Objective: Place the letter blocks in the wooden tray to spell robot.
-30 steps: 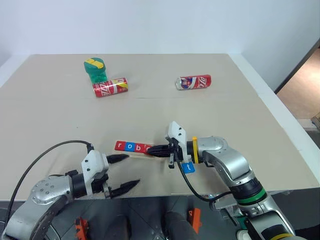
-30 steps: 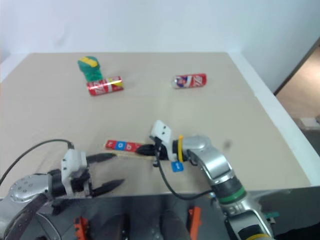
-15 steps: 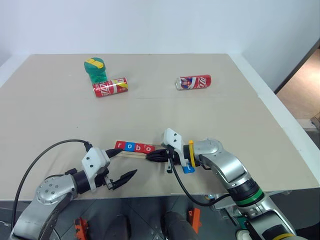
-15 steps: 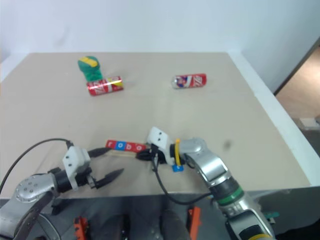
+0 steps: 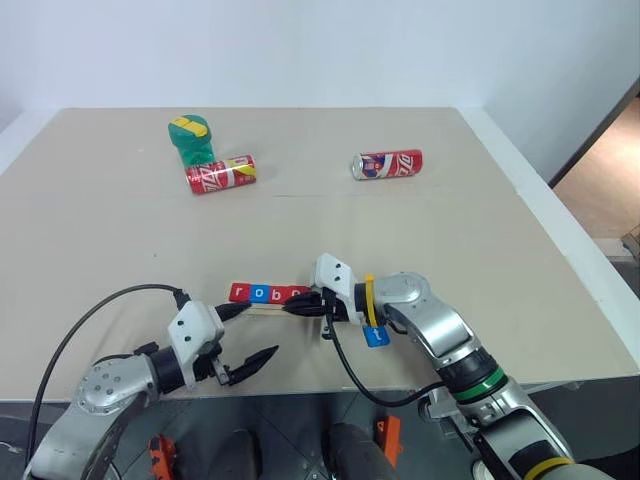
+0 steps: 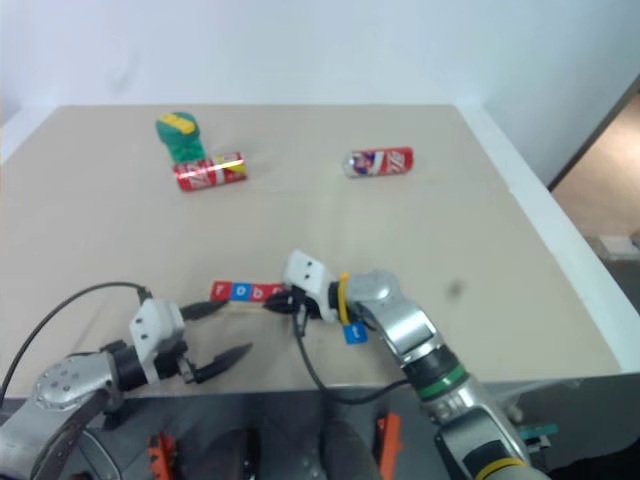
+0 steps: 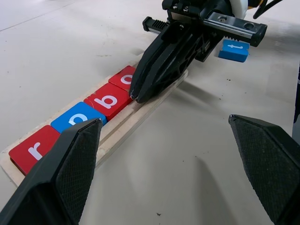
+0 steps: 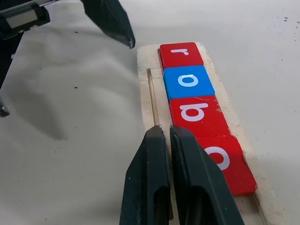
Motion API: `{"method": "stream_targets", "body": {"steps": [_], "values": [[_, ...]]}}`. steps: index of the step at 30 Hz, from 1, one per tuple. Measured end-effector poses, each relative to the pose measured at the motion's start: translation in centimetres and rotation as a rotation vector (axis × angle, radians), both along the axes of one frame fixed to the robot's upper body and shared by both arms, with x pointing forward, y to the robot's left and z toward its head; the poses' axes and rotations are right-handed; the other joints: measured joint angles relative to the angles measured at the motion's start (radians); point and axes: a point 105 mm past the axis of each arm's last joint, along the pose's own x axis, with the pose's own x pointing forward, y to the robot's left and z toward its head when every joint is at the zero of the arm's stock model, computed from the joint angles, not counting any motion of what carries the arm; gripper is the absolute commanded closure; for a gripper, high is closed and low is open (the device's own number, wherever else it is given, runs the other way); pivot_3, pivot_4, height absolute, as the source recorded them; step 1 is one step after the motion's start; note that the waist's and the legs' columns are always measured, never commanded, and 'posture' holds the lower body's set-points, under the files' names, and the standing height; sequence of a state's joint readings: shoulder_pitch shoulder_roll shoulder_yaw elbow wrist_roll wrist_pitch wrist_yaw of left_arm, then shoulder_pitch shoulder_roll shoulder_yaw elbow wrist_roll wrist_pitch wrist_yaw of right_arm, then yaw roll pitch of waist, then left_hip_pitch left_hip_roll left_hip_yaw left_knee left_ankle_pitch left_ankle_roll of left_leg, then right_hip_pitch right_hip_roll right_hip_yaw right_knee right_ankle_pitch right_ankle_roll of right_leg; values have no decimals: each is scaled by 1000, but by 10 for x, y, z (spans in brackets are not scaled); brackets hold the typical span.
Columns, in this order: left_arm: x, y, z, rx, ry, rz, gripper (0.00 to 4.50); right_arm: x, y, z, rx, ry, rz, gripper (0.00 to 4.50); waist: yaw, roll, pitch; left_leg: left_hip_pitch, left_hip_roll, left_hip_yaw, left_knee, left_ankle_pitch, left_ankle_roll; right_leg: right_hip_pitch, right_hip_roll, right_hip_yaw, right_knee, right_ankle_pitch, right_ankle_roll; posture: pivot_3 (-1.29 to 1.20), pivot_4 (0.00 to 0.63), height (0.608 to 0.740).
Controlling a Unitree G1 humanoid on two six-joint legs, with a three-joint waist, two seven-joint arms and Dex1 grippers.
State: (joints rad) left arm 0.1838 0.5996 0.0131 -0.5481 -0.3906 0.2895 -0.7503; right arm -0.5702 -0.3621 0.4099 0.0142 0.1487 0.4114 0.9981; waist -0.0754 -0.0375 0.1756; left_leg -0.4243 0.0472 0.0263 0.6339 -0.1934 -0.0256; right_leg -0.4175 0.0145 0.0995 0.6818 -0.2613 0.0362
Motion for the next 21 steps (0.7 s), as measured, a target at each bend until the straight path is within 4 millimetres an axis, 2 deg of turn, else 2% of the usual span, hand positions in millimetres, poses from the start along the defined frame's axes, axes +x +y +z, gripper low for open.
{"method": "stream_targets", "body": {"steps": [3, 7, 10, 11, 13, 16, 18, 21], "values": [[-2, -1, 1, 1, -7, -15, 0, 0, -8, 9, 31, 48, -19, 3543, 0, 0, 0, 0, 0, 0, 0, 0, 0, 0, 0, 0, 0, 0, 0, 0, 150, 740], [-11, -6, 2, 15, -1, -85, 0, -4, -25, 38, 109, 58, -44, 2194, 1, 0, 0, 0, 0, 0, 0, 0, 0, 0, 0, 0, 0, 0, 1, 0, 150, 740], [-27, -13, 0, 34, 28, -187, 0, -9, -56, 61, 160, 46, -119, 1102, 3, 0, 0, 0, 0, -1, 0, 0, 0, 0, -1, 0, 0, -2, 1, 0, 150, 740], [-31, -15, 0, 38, 37, -216, 0, -12, -63, 63, 167, 49, -137, 696, 4, 0, 0, -1, 0, -1, 0, 0, 0, 0, -1, 0, 0, -2, 1, 0, 150, 740], [-39, -18, 0, 51, 53, -282, 0, -32, -80, 56, 161, 94, -142, 40, 9, 0, 0, -1, 0, -2, -1, 0, 0, 1, -2, -1, 0, -3, 1, 0, 150, 740], [-44, -19, -1, 74, 71, -338, 0, -60, -109, 24, 71, 210, -161, 40, 18, 0, 0, 0, -1, 0, 0, -1, 0, 1, -2, 1, 0, -4, 1, 0, 150, 740], [-44, -19, 0, 75, 65, -345, 0, -62, -114, 19, 44, 191, -167, 40, 10, 0, 0, 2, 0, 1, 0, -1, 0, 0, -2, 2, 0, -2, -3, 0, 150, 740], [-43, -20, 2, 78, 53, -348, 0, -53, -118, 22, 68, 130, -247, 40, 2, 0, 0, 4, 0, 1, 1, 1, 2, 1, 0, 2, 0, 1, -5, 0, 150, 740]]}}
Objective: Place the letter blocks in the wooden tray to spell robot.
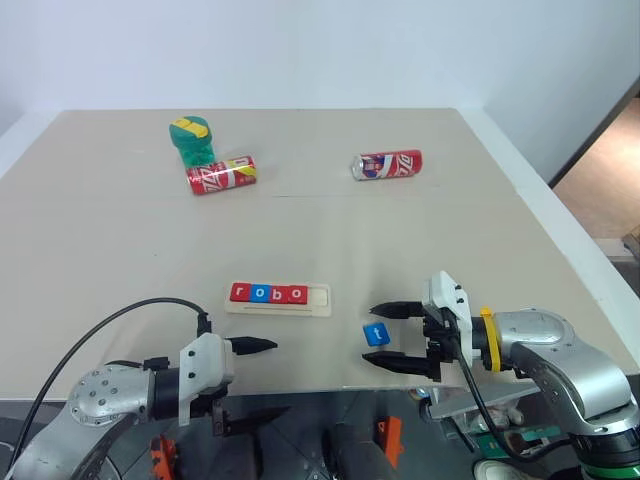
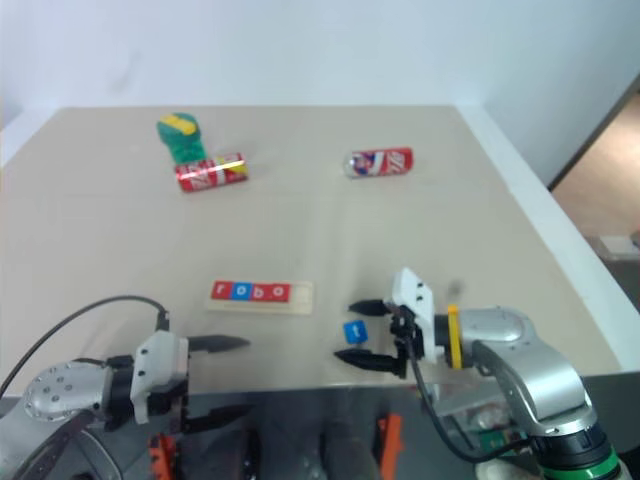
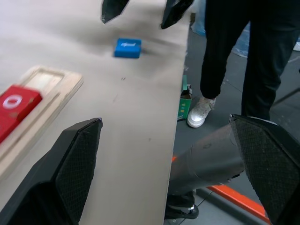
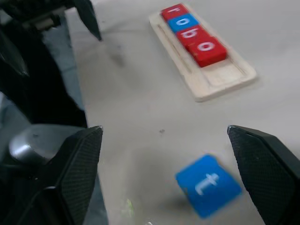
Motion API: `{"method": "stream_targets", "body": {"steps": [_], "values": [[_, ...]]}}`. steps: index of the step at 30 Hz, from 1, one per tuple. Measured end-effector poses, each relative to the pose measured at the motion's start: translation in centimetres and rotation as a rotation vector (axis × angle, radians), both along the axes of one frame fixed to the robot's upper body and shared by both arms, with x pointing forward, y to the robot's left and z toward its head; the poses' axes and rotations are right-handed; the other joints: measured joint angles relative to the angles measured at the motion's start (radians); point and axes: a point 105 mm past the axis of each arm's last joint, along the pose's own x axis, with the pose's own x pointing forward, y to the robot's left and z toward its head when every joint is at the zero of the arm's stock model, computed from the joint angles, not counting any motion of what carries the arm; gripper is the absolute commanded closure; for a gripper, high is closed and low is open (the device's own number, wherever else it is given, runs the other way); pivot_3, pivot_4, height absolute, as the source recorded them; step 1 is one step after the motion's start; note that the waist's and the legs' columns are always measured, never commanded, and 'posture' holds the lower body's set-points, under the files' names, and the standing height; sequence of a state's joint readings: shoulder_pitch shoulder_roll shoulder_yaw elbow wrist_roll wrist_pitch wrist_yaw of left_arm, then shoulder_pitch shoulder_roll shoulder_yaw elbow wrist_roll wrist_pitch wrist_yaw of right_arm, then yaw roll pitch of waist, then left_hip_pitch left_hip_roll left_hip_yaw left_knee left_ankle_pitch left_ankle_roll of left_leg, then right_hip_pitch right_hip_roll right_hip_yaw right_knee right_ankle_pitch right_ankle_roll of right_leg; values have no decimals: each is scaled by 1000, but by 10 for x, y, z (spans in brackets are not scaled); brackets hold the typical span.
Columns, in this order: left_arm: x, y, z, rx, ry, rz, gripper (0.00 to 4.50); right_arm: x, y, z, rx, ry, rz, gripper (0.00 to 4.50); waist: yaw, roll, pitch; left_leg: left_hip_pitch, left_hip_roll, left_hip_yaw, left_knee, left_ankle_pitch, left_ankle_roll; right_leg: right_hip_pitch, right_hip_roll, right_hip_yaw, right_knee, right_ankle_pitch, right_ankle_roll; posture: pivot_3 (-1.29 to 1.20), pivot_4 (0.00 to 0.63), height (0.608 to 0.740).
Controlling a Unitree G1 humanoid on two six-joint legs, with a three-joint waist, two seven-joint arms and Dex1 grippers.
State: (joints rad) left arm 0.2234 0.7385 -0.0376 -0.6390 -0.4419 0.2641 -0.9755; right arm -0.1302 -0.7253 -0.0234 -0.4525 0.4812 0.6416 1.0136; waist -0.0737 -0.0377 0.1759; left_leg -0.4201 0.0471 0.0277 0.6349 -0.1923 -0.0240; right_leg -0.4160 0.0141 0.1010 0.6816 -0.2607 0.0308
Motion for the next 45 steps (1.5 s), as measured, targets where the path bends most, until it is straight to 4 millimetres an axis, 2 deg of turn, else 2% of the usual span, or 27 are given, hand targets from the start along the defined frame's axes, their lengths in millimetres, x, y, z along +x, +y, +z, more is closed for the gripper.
{"method": "stream_targets", "body": {"steps": [3, 12, 15, 26, 30, 35, 36, 41, 45], "values": [[4, 0, 1, -11, -18, 23, 0, 10, -4, 0, 45, -43, -151, 40, 1, 0, 0, 0, 0, -1, 0, 2, 1, 0, 0, 0, 0, 1, -1, 0, 150, 740], [29, 3, 8, -66, -137, 144, 0, -4, -1, -21, 50, -64, -460, 40, 4, 0, 0, -4, 0, 0, 0, 2, 0, -1, -2, 1, 0, -1, 4, 0, 150, 740], [33, 5, 7, -55, -142, 149, 0, -6, -1, -24, 27, -53, -513, 40, 3, 0, 0, -3, 0, 0, 0, 2, 0, -1, -2, 1, 0, -1, 3, 0, 150, 740], [38, 10, 4, -26, -136, 119, 0, -11, 8, -38, -47, 37, -528, 40, 2, -2, -2, -3, 0, -1, 0, 2, 0, -1, -1, 0, 0, -1, 3, 0, 150, 740], [36, 13, 3, -2, -131, 114, 0, -9, 11, -40, -43, 43, -565, 1173, 1, -7, -5, -3, 2, -1, 0, 2, 0, -1, -1, 0, 0, -1, 2, 0, 150, 740], [37, 17, 3, 4, -133, 126, 0, -8, 10, -42, -52, 45, -612, 2986, 1, -9, -7, -3, 2, -1, 0, 2, 0, -1, -1, 0, 0, -1, 1, 0, 150, 740], [37, 17, 4, 5, -134, 129, 0, -8, 10, -42, -53, 44, -612, 3167, 1, -10, -7, -3, 2, -1, 0, 2, 0, -1, -1, 0, 0, -1, 1, 0, 150, 740], [37, 19, 3, 11, -131, 137, 0, -3, 16, -38, -63, 15, -601, 3271, -1, -10, -7, -2, 3, -1, 0, 2, 0, -2, -1, 0, 0, 0, 0, 0, 150, 740], [37, 19, 3, 11, -132, 139, 0, 22, 27, -22, -20, -40, -600, 3271, -2, -9, -7, -2, 3, 0, 0, 2, 1, -2, -1, 0, 0, 2, -1, 0, 150, 740]]}}
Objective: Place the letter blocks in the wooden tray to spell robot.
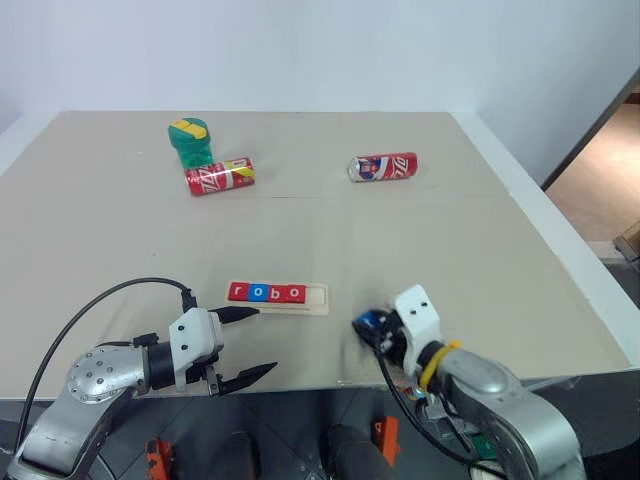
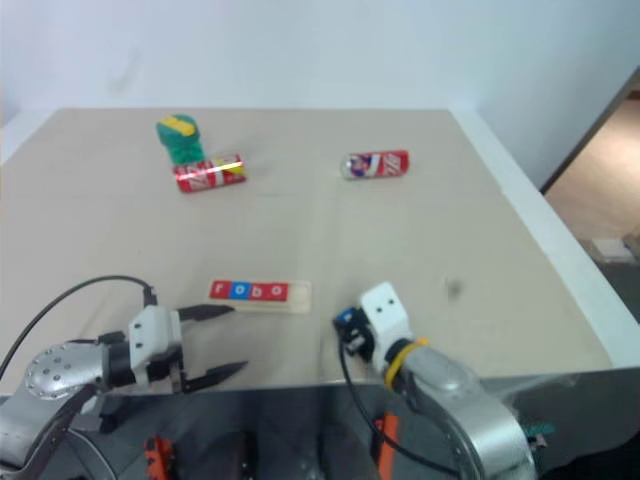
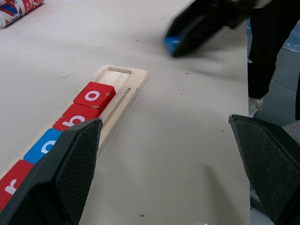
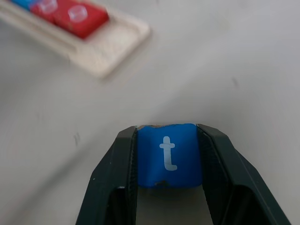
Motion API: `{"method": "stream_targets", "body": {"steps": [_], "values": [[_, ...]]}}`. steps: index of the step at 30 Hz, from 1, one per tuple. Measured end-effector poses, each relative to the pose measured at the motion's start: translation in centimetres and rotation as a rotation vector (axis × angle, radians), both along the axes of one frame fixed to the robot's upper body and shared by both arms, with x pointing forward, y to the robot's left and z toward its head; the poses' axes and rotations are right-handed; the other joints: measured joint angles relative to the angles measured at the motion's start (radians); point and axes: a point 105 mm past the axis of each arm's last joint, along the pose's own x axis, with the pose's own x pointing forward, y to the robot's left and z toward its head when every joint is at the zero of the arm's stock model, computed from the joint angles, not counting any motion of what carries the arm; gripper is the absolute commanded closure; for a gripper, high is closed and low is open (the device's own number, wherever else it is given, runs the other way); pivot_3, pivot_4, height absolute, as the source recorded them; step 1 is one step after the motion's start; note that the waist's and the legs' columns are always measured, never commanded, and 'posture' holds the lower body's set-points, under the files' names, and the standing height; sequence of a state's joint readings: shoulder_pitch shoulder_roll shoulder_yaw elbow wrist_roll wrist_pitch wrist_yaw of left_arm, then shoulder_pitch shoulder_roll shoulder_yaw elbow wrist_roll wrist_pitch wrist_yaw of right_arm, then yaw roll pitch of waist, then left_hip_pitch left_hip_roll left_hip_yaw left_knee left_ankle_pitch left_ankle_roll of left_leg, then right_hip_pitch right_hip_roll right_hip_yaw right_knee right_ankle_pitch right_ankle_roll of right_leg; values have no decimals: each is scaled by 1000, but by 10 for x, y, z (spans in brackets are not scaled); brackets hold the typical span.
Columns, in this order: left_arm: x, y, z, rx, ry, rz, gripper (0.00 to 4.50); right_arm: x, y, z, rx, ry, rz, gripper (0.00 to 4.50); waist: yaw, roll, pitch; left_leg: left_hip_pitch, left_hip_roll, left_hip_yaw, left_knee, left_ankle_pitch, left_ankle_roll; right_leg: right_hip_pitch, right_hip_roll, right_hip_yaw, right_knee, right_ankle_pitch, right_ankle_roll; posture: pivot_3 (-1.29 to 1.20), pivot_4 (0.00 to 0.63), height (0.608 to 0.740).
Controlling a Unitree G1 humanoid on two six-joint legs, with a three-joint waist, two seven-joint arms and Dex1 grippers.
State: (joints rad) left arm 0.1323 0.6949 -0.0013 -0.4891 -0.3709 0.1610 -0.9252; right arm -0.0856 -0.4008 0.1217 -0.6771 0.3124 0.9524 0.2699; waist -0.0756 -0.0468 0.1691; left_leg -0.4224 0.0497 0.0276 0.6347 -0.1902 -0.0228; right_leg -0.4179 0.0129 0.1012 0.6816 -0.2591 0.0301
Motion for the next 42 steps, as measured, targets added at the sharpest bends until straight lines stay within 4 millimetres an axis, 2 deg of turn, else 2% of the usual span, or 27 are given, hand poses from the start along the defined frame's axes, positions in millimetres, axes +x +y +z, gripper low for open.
{"method": "stream_targets", "body": {"steps": [2, 5, 11, 12, 17, 18, 22, 24, 26, 28, 33, 40, 42], "values": [[0, 0, 0, 1, 0, 2, 0, 10, 0, 3, -3, -17, -22, 3271, 1, 0, 0, -1, 0, 0, 0, 0, 0, 0, 0, -1, 0, 0, 0, 0, 150, 740], [1, 0, 0, 5, -2, 7, 0, 24, -3, -2, -15, -5, -76, 3271, 2, 0, 0, -2, -1, 0, -1, 0, 0, -1, 0, 0, 0, -2, 2, 0, 150, 740], [3, 0, 1, 3, -16, 22, 0, 32, -3, -6, 8, 10, -155, 3271, 2, 0, 0, -3, -1, 0, -2, -1, -1, -1, 0, 0, 0, -1, 7, 0, 150, 740], [4, 0, 1, 3, -17, 22, 0, 33, -2, -6, 22, 17, -169, 2237, 2, 0, 0, -3, -1, -1, -2, -1, -1, -1, 0, 0, 0, -1, 7, 0, 150, 740], [2, -3, 0, 2, -12, 12, 0, 37, 6, 0, 61, 37, -207, 551, 0, 0, 0, -2, 0, 0, -2, -1, -1, -2, 0, 0, 0, 0, 4, 0, 150, 740], [2, -4, -1, 2, -10, 8, 0, 39, 4, 5, 56, 24, -210, 551, 0, 0, 0, -2, -1, 0, -1, -1, -1, -2, 0, 0, 0, -1, 3, 0, 150, 740], [2, -7, -1, 1, -11, -1, 0, 59, -22, 49, 4, -93, -134, 551, 0, 1, 1, -2, -3, 1, 0, -1, -1, -1, -2, 2, -1, 0, 5, 0, 150, 740], [3, -9, 1, -3, -22, -11, 0, 69, -28, 67, -17, -130, -20, 551, 0, 1, 1, -2, -3, 3, 1, 0, 0, 0, -2, 2, -2, 0, 5, 0, 150, 740], [3, -11, 3, -11, -30, -25, 0, 74, -27, 74, -38, -155, 158, 551, 0, 1, 0, -1, -3, 3, 0, -1, 0, 1, -1, 1, -3, 0, 4, 0, 150, 740], [2, -14, 5, -22, -33, -39, 0, 73, -24, 65, -59, -138, 346, 551, 0, 1, 0, -1, -3, 1, -1, -1, 1, 1, 1, -1, -2, 1, 6, 0, 150, 740], [5, -19, 13, -73, -38, -60, 0, 60, -17, 25, -119, -45, 764, 551, -1, 3, 2, -1, -1, 0, -3, -2, 2, 0, 3, -1, -1, 0, 5, 0, 150, 740], [7, -20, 16, -73, -45, -58, 0, 74, -27, 10, -246, -82, 921, 551, -1, 4, 3, -1, -2, 0, 0, -2, 1, 2, 2, -1, -1, 2, 6, 0, 150, 740], [8, -20, 16, -73, -45, -57, 0, 74, -27, 6, -247, -78, 925, 938, 0, 4, 3, -1, -2, 0, 0, -1, 1, 2, 2, 0, -1, 2, 5, 0, 150, 740]]}}
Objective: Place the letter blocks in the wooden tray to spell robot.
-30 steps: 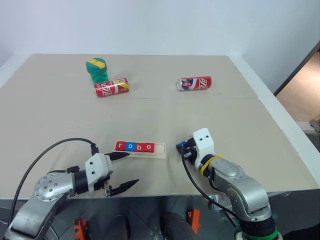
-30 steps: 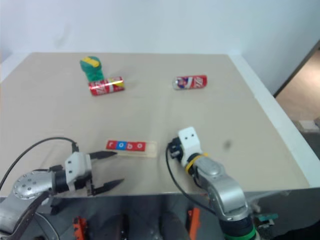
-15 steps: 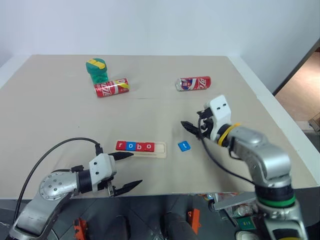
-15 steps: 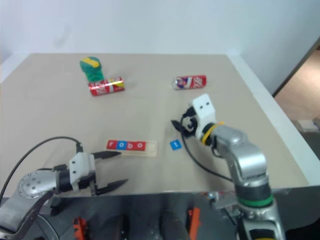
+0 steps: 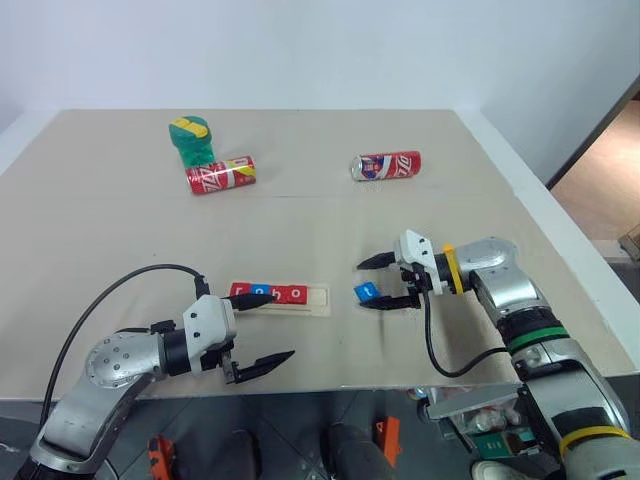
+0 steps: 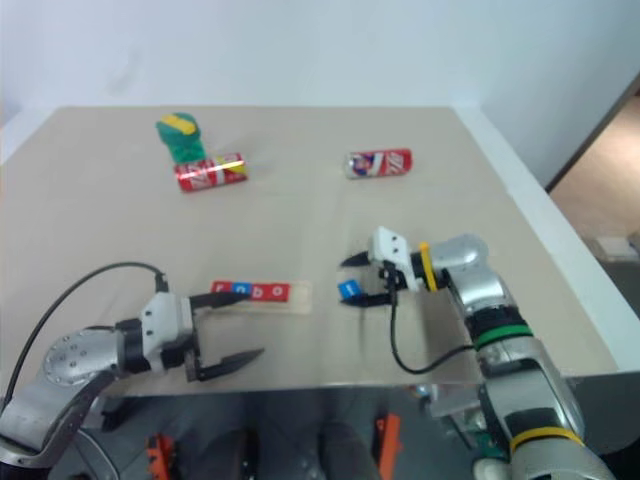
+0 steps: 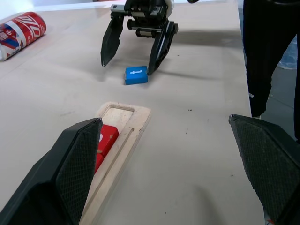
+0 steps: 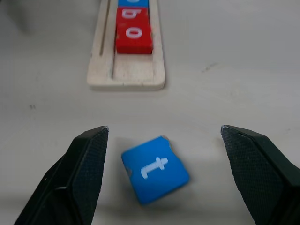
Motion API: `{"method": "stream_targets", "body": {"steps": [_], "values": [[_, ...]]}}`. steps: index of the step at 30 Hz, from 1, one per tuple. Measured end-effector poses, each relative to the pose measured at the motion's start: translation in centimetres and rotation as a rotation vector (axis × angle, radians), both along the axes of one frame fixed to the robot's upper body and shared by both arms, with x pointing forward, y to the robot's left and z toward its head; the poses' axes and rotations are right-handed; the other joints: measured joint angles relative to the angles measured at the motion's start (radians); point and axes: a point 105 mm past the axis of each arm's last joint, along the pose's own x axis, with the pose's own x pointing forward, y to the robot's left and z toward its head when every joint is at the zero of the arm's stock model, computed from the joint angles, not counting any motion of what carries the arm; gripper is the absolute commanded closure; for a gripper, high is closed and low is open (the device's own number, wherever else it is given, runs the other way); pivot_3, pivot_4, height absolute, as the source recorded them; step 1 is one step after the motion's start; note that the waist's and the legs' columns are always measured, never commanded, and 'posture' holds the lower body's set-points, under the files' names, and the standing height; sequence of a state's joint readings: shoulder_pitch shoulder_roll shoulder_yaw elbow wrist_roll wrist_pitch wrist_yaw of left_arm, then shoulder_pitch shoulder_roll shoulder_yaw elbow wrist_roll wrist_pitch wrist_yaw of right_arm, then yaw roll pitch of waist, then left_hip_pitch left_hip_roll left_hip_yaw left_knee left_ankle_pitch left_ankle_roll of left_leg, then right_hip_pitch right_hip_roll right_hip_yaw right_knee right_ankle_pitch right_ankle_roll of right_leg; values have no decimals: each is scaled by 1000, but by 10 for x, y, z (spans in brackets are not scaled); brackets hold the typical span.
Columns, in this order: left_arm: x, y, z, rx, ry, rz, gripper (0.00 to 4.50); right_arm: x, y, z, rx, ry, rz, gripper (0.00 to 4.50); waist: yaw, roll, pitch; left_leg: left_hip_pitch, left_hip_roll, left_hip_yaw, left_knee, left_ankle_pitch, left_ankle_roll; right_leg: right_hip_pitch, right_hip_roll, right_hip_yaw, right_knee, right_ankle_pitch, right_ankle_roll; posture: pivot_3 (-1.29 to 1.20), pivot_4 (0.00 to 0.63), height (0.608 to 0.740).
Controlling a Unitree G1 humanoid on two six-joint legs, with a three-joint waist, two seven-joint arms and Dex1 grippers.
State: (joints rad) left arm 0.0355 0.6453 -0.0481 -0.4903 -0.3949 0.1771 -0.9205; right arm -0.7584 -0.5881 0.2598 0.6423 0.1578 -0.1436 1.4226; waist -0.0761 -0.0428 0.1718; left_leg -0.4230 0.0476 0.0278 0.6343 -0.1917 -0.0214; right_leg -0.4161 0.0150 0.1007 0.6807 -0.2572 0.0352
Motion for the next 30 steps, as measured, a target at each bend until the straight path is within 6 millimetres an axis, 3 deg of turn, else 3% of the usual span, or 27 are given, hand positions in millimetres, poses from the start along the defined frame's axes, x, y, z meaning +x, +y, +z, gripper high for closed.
{"method": "stream_targets", "body": {"steps": [1, 7, 18, 22, 26, 30], "values": [[0, 1, -1, 2, 3, 6, 0, -1, 1, -9, -1, 17, 14, 1320, 0, 0, 0, 0, 0, 0, 0, 0, 0, 0, -1, 0, 0, 1, -1, 0, 150, 740], [0, 2, -4, 7, 7, 28, 0, 1, 0, -14, 30, 25, -28, 3206, 0, 1, 0, 3, 0, 0, 0, 0, 0, 3, -1, 0, 0, 3, -4, 0, 150, 740], [2, 5, -8, 29, 8, 57, 0, -31, -10, -19, 52, 102, -257, 3254, 20, 1, 0, 9, -1, 0, 0, 0, -1, 9, -3, 1, 0, -3, 2, 0, 150, 740], [7, 7, -10, 35, -1, 91, 0, -27, 8, -15, 93, 97, -312, 3254, 17, 1, 1, 12, 0, 1, 0, 0, -1, 8, -1, 1, 0, -2, -5, 0, 150, 740], [16, 13, -11, 19, -11, 172, 0, -23, 54, 9, 148, 40, -241, 3254, 7, 3, 2, 12, 1, 0, 0, 0, -1, 8, 1, 1, 1, -1, -5, 0, 150, 740], [20, 18, -10, 20, -20, 207, 0, -25, 75, 12, 162, 30, -198, 3254, 7, 3, 2, 8, 0, -1, 0, 0, -1, 7, 0, 0, 1, -2, 1, 0, 150, 740]]}}
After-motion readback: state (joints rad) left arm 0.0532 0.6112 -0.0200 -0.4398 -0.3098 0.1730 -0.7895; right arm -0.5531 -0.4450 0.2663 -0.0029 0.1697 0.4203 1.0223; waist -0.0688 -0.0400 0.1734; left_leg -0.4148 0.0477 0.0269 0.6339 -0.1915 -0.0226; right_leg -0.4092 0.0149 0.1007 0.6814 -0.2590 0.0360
